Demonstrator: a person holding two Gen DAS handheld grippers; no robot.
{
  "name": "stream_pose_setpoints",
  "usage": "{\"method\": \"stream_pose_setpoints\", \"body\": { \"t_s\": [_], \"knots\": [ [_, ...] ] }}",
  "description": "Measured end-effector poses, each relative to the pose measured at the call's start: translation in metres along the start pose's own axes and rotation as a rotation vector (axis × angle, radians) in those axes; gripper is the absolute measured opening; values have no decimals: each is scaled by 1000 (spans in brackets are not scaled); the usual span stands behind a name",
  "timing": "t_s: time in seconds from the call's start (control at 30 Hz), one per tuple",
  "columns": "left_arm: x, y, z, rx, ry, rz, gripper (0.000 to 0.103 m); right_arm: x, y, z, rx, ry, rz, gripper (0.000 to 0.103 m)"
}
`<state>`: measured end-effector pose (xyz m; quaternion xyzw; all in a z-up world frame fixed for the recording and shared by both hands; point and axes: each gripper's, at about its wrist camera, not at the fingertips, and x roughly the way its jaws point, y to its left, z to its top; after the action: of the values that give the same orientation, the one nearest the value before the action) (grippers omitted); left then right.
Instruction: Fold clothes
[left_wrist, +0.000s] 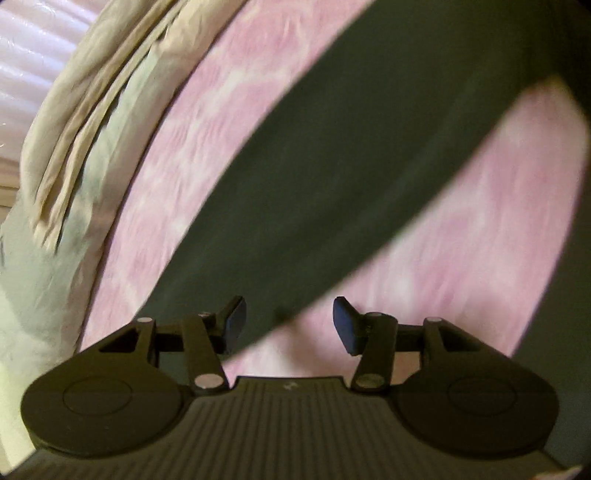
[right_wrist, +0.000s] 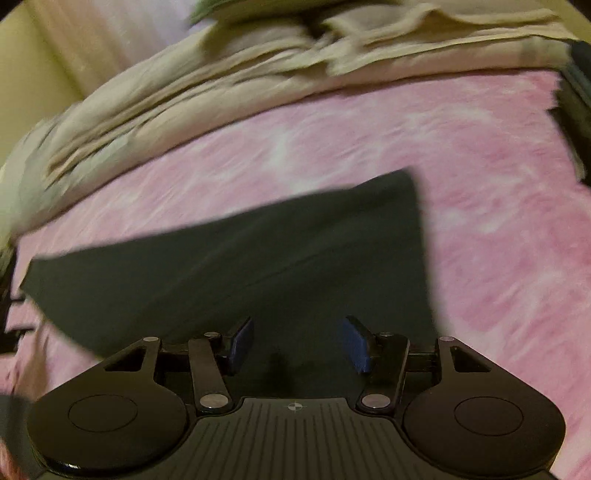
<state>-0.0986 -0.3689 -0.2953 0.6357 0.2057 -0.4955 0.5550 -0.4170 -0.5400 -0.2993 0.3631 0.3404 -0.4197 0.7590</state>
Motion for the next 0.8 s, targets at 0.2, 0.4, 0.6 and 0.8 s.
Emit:
{"method": "stream_pose_setpoints", "body": {
  "t_s": [0.2, 0.4, 0.6, 0.8],
  "knots": [
    [43, 24, -80, 119, -4, 80, 48, 21, 98, -35, -73, 41, 8, 57],
    [71, 63, -123, 213, -108, 133, 46, 58, 188, -50, -178, 60, -10, 57],
    [82, 81, -142, 234, -115, 142, 29, 84, 246, -68, -218, 94, -51, 57],
    [85, 96, -164, 248, -125, 152, 5, 74, 256, -85, -197, 127, -106, 57]
  ]
}}
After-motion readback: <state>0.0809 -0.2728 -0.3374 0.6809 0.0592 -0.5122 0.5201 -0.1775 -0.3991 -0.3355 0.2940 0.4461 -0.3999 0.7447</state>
